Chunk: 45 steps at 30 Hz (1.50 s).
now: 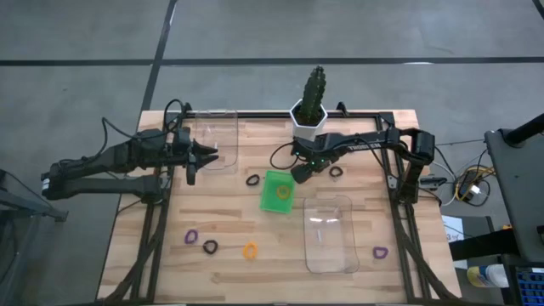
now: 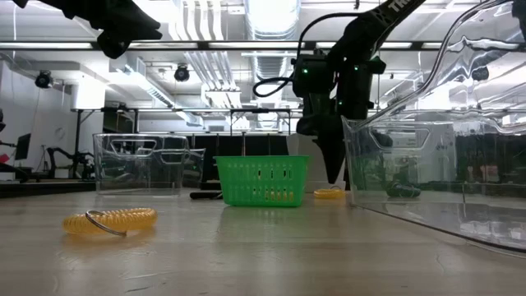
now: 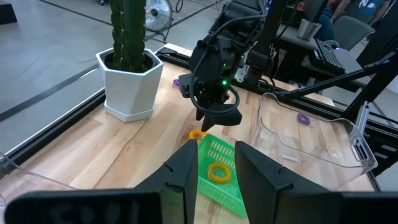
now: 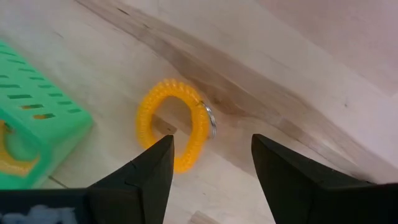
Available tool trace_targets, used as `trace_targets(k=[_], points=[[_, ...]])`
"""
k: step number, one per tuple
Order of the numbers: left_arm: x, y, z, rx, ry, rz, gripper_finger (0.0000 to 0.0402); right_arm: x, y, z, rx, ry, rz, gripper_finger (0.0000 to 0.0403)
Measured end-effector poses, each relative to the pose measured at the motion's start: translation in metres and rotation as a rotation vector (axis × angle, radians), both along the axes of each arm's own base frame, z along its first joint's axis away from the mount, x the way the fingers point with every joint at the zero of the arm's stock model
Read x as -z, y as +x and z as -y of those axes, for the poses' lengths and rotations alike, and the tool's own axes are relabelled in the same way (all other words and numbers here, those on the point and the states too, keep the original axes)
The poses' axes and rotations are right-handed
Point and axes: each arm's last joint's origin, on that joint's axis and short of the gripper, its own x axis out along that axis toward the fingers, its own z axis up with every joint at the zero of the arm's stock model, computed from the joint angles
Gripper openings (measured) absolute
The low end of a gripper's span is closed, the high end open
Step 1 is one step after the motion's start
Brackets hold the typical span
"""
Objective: Sort spring keychains
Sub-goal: Put the top right yellow spring keychain into the green basket
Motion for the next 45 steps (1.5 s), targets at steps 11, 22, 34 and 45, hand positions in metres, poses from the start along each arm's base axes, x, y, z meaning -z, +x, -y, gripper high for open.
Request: trace_targets(k=[11, 22, 34, 45], points=[[0.000, 0.000, 0.000, 0.000, 0.000, 0.000, 0.0099, 0.006, 0.002, 0.001, 0.021, -0.021, -0.010, 0.0210], [0.001, 0.001, 0.000, -0.002, -0.007, -0.009, 0.0099, 0.035, 0.021, -0.002, -0.027, 0.033, -0.165, 0.0209], [0.001, 0.000, 0.000, -0.002, -0.009, -0.012, 0.0099, 0.022, 0.029, 0.000, -0.022, 0.001, -0.144, 0.0113], [0.001, 0.000, 0.000, -0.001, -0.009, -0.013, 0.0099, 0.005, 0.026, 0.003, 0.006, -0.025, -0.099, 0.0021]])
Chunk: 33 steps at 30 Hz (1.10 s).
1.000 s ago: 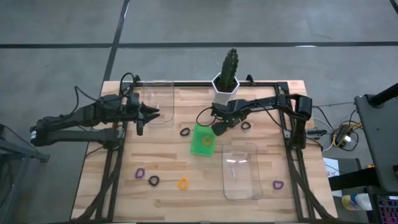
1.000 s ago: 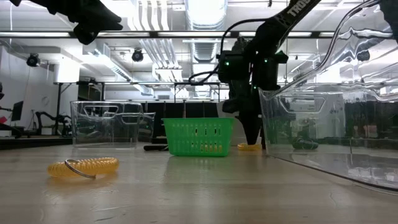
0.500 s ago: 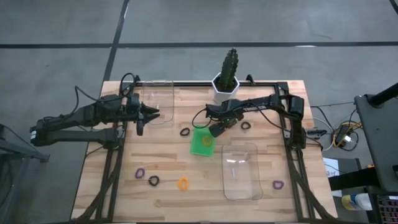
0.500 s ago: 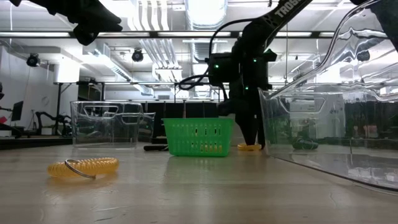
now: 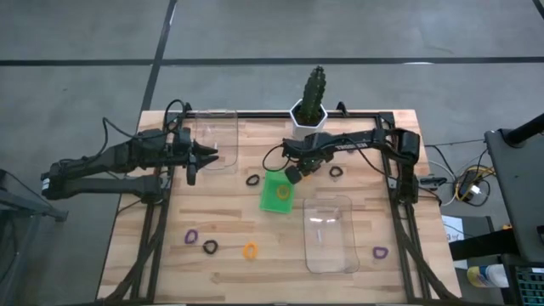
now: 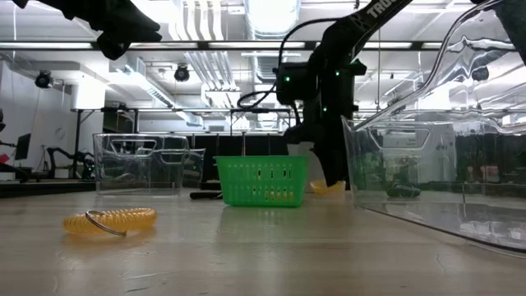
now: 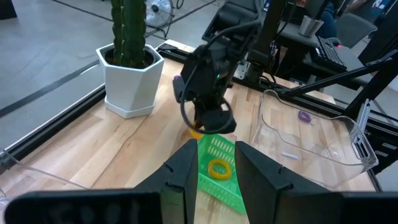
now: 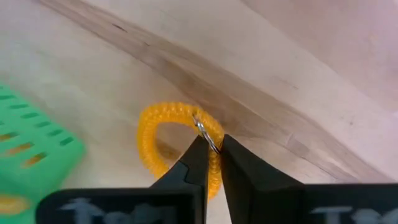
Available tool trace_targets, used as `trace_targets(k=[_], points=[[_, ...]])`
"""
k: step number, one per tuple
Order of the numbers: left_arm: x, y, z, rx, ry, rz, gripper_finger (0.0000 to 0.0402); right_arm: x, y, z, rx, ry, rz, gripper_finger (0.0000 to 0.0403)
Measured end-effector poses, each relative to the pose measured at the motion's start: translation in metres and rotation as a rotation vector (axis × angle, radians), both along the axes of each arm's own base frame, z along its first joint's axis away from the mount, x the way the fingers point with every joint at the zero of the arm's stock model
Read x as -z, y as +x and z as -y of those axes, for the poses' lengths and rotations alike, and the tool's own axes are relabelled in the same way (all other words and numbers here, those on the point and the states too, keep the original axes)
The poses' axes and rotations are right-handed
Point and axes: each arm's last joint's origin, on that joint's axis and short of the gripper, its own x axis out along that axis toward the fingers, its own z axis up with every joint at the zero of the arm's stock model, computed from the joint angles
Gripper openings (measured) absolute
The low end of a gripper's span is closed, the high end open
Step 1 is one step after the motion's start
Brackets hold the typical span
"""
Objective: Sort spring keychains
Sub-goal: Put the top right yellow spring keychain into the green basket
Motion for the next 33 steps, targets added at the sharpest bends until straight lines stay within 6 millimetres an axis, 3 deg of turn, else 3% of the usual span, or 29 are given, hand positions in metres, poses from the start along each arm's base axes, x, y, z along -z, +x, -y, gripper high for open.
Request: trace_targets(k=[7, 16, 23, 33], points=[[0.000, 0.000, 0.000, 0.000, 0.000, -0.001, 0.0099, -0.040, -0.009, -0.001, -0.001, -0.026, 0.100, 0.0015], [0.000, 0.000, 0.000, 0.001, 0.001, -0.006, 0.0099, -0.117, -0.043, -0.013, -0.096, -0.045, 0.265, 0.0013], [0.000, 0.000, 0.000, 0.000, 0.001, -0.005, 0.0099, -0.173, -0.065, -0.029, -0.427, 0.079, 0.644, 0.0013], [0.000, 0.000, 0.000, 0.000, 0.001, -0.004, 0.0099, -0.231, -0.070, -0.054, -1.014, 0.217, 1.254, 0.0013]])
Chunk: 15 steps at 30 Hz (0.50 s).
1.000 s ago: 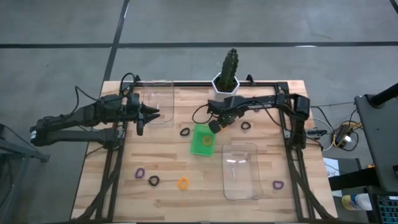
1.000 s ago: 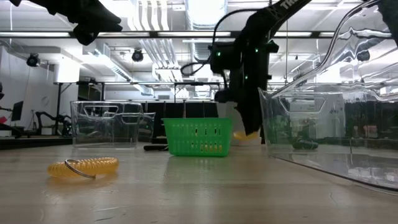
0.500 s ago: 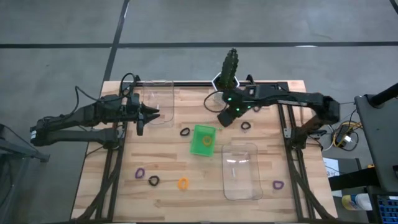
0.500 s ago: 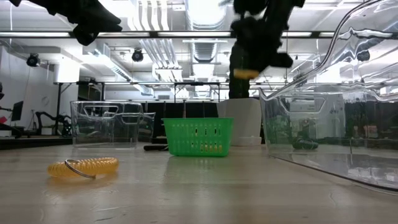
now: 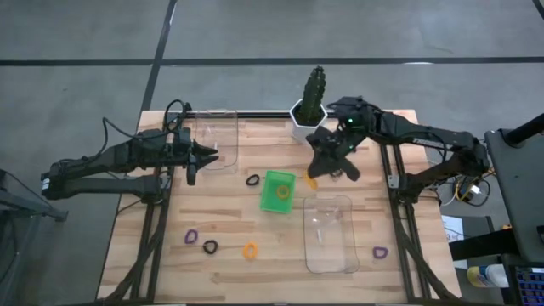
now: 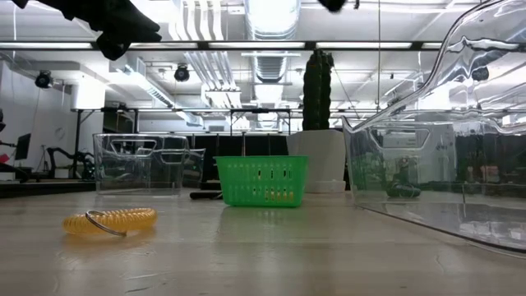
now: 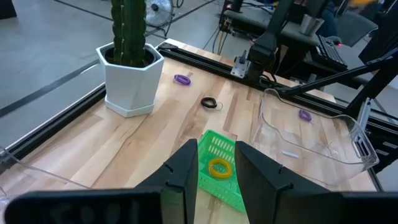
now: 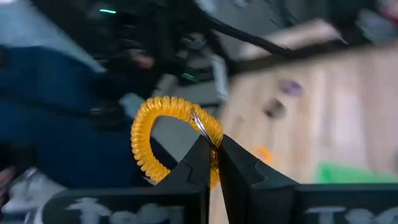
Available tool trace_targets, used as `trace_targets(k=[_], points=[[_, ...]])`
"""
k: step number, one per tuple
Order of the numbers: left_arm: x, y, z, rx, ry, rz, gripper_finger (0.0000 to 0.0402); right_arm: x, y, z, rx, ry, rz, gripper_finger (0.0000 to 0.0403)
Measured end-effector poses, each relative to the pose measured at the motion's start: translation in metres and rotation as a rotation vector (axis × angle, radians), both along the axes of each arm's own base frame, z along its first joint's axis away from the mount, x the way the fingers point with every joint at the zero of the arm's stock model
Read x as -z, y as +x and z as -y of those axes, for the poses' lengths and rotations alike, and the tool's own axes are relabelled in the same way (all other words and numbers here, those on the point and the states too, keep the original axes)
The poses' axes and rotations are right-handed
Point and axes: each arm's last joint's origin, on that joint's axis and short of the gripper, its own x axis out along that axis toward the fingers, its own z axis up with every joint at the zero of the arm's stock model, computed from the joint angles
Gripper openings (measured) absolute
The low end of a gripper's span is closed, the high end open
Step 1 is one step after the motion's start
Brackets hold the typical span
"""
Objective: Sort spring keychains
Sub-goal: Put the top right yellow spring keychain into the green basket
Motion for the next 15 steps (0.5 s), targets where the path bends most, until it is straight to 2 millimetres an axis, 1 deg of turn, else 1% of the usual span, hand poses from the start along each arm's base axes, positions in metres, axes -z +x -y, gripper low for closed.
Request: trace_targets(k=[6, 9, 12, 15], points=[[0.000, 0.000, 0.000, 0.000, 0.000, 0.003, 0.0099, -0.018, 0.004, -0.012, -0.195, -0.011, 0.236, 0.0013], [0.000, 0.000, 0.000, 0.000, 0.000, 0.003, 0.0099, -0.020, 0.007, -0.016, -0.241, -0.008, 0.275, 0.0013], [0.000, 0.000, 0.000, 0.000, 0.000, 0.002, 0.0099, -0.015, 0.011, -0.017, -0.208, 0.005, 0.236, 0.0013], [0.000, 0.000, 0.000, 0.000, 0.000, 0.002, 0.0099, -0.006, 0.021, -0.016, -0.036, 0.010, 0.148, 0.0013]])
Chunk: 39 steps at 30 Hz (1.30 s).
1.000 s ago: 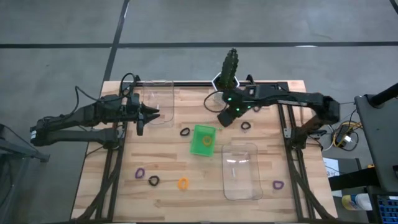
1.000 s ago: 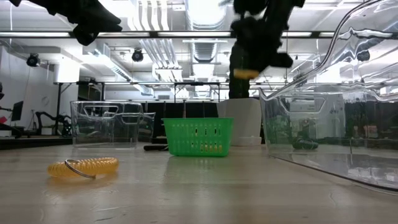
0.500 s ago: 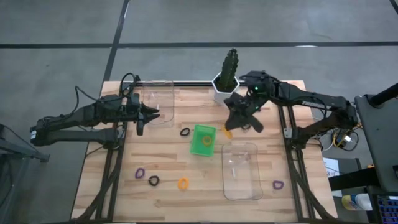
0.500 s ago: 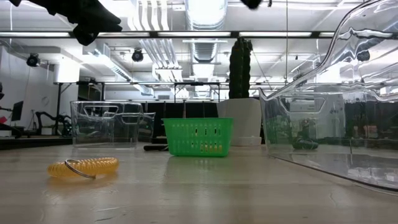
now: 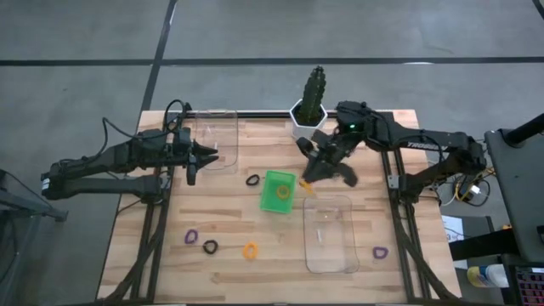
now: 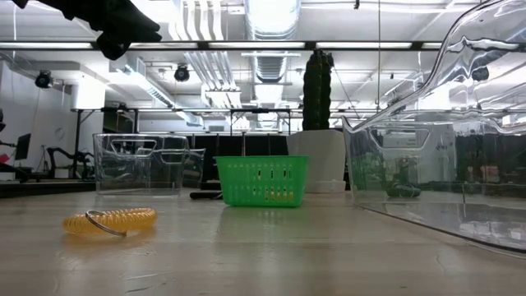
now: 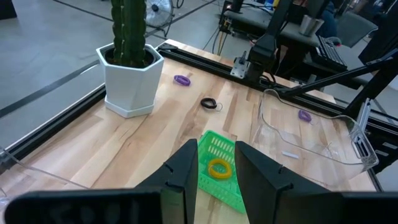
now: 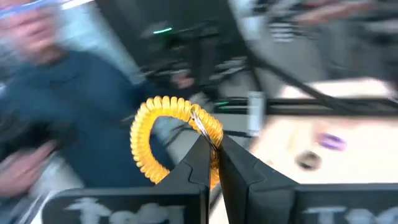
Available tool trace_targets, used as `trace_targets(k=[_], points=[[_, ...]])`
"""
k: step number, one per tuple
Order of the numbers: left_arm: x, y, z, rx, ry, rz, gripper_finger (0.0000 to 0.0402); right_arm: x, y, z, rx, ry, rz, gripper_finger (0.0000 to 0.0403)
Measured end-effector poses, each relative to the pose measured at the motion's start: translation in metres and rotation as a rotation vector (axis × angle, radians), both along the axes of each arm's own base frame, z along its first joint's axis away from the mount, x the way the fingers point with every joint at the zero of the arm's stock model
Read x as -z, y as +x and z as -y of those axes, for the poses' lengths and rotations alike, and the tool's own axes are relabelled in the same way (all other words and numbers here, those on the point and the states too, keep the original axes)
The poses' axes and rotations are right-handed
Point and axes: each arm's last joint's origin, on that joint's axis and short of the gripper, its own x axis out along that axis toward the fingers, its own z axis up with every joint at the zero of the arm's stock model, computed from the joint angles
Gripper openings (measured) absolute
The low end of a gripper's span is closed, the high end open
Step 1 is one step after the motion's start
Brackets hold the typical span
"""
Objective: Sort spring keychains
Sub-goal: Put the top right yellow spring keychain into the green basket
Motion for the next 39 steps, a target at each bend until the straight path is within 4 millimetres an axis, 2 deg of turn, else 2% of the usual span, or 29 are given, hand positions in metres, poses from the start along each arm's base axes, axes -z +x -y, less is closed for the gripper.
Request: trace_targets(k=[10, 18, 25, 30, 39], points=[[0.000, 0.000, 0.000, 0.000, 0.000, -0.001, 0.0099, 0.063, 0.035, 0.009, 0.387, -0.124, -0.359, 0.0013], [0.000, 0.000, 0.000, 0.000, -0.001, -0.003, 0.0099, 0.107, 0.054, 0.007, 0.553, -0.265, -0.610, 0.0013], [0.001, 0.001, 0.000, 0.000, -0.002, -0.006, 0.0099, 0.136, 0.078, 0.000, 0.523, -0.417, -0.794, 0.0013], [0.001, 0.002, 0.000, -0.001, -0.005, -0.010, 0.0099, 0.148, 0.096, 0.002, 0.487, -0.489, -0.828, 0.0013], [0.003, 0.005, -0.001, -0.001, -0.010, -0.025, 0.0099, 0.169, 0.108, 0.002, 0.449, -0.526, -0.913, 0.0013]])
